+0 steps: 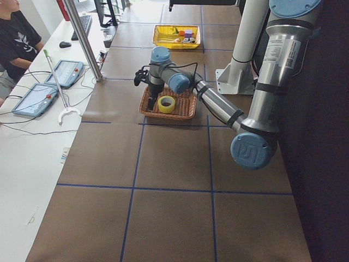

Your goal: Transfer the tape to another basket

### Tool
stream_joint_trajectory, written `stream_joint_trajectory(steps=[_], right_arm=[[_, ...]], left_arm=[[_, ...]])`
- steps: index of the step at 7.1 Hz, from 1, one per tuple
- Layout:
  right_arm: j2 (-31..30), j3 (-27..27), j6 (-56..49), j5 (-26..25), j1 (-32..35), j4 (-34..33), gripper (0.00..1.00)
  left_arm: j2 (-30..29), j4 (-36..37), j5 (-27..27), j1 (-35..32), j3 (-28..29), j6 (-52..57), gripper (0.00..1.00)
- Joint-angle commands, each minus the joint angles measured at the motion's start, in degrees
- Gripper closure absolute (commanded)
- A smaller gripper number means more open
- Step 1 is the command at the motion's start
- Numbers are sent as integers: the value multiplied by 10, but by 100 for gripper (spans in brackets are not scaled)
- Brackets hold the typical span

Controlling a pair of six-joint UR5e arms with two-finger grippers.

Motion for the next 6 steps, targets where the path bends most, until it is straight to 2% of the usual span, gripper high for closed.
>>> stream_joint_trajectory(steps=[1, 2, 3, 4, 6], right_arm=[[-5, 1, -284, 12, 88, -231, 0], [15, -1, -371, 11, 111, -324, 0], [31, 1, -408, 11, 120, -385, 0], [32, -2, -417, 6, 118, -398, 0], [34, -23, -422, 1, 118, -396, 0]], left_arm=[[22, 2, -74, -153, 113, 269, 0], [16, 37, -73, -207, 164, 381, 0], [-3, 72, -76, -247, 202, 441, 0], [-4, 77, -89, -263, 224, 447, 0], [-17, 134, -92, -282, 263, 509, 0]])
